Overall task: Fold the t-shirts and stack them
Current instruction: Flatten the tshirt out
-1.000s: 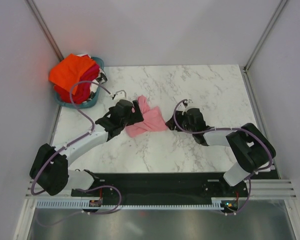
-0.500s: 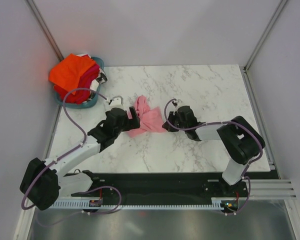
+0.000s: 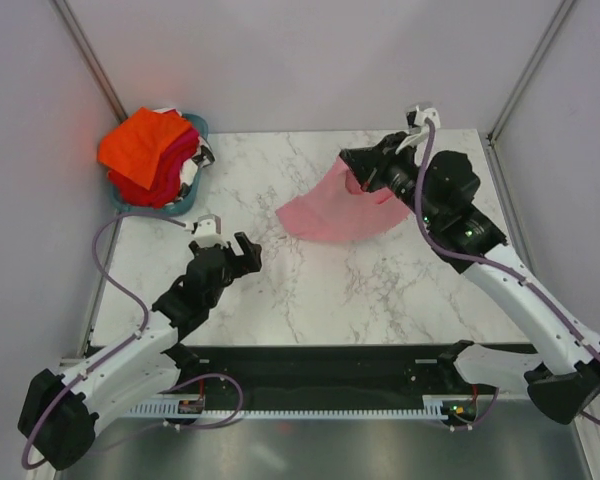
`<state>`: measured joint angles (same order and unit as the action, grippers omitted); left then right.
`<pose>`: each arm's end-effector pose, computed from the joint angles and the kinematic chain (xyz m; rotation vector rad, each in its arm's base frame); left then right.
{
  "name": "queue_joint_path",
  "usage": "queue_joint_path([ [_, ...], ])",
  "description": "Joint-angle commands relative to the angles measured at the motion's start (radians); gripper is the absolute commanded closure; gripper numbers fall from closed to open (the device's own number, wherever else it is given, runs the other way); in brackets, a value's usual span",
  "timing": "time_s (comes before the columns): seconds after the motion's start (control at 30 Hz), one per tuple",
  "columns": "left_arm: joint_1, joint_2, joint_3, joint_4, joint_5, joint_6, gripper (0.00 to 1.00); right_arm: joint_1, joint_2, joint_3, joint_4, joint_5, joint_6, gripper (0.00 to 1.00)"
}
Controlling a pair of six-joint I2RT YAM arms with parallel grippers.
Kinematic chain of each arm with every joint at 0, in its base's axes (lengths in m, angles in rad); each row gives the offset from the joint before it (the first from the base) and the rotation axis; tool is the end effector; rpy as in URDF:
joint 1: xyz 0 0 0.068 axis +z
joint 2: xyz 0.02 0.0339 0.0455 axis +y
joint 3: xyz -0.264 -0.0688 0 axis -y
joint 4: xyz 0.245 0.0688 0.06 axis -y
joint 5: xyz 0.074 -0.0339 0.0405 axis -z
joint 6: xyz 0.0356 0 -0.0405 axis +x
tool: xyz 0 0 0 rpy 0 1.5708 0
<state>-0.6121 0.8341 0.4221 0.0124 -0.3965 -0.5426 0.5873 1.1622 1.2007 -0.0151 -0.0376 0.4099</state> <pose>0.1631 -0.0977 0.2243 -0.1908 1.9470 -0.3755 0.2217 0.1492 0.4277 -0.1730 1.5962 0.8123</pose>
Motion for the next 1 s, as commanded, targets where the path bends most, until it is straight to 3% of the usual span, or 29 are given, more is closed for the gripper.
queue_joint_path([
  [0.0, 0.000, -0.059, -0.043, 0.113, -0.071, 0.044, 0.06, 0.055, 0.014, 0.161, -0.138, -0.137, -0.020, 1.00],
  [0.17, 0.002, -0.069, -0.049, 0.121, -0.087, 0.052, 0.07, 0.085, 0.051, 0.314, -0.155, -0.269, 0.056, 1.00],
  [0.27, 0.000, -0.072, -0.051, 0.123, -0.100, 0.053, 0.07, 0.085, 0.045, 0.406, -0.180, -0.260, 0.052, 1.00],
  [0.43, 0.000, -0.081, -0.063, 0.161, -0.032, 0.082, 0.06, 0.085, 0.007, 0.470, -0.246, 0.019, -0.035, 1.00],
  [0.7, -0.001, 0.065, -0.039, 0.297, 0.327, 0.148, 0.00, 0.082, -0.031, 0.343, -0.339, 0.593, -0.065, 1.00],
  [0.83, -0.002, 0.264, 0.033, 0.291, 0.433, 0.148, 0.00, 0.074, -0.102, 0.205, -0.329, 0.749, -0.054, 1.00],
  [0.97, -0.003, 0.367, 0.093, 0.284, 0.463, 0.136, 0.00, 0.071, -0.180, 0.143, -0.327, 0.785, -0.072, 1.00],
])
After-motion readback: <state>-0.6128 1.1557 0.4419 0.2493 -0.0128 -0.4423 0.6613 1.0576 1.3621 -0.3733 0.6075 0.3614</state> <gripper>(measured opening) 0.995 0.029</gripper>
